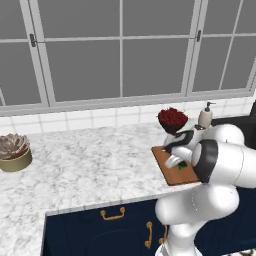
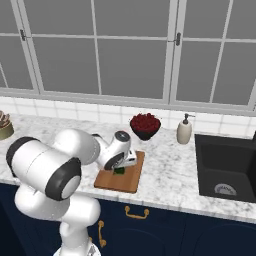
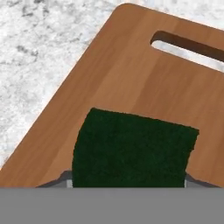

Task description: Pick up the sponge from the counter and clean the cutting board by briefly scrubbing or pressing down on the cutting board. Once finished, release the sponge.

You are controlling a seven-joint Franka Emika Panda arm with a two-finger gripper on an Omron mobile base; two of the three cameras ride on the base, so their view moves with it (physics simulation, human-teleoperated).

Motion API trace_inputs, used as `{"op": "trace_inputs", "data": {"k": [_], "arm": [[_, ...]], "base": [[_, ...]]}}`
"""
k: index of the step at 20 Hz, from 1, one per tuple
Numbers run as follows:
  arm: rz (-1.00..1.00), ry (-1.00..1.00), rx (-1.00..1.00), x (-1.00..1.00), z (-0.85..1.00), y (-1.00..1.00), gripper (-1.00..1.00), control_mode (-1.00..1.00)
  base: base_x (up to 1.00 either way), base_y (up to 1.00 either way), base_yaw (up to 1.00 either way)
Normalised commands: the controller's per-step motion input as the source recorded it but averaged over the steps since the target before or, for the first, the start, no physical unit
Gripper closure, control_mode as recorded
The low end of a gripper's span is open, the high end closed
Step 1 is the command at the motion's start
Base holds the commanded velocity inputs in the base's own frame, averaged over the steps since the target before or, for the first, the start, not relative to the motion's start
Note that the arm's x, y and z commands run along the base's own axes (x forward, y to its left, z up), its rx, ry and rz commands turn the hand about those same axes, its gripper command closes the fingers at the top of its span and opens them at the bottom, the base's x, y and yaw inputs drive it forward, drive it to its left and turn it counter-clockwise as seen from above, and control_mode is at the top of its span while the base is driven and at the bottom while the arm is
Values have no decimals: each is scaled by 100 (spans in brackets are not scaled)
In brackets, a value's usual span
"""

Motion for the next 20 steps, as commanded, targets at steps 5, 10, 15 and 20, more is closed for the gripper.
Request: {"op": "trace_inputs", "data": {"k": [5, 10, 15, 20], "arm": [[4, 3, 10, -26, -3, 69, 100, -100], [4, 1, 16, -57, 0, 42, 100, -100], [4, 1, 14, -76, -7, 0, 100, -100], [1, 4, 6, -38, -5, 0, 100, -100]], "base": [[0, 0, 0], [0, 0, 0], [0, 0, 0], [0, 0, 0]]}}
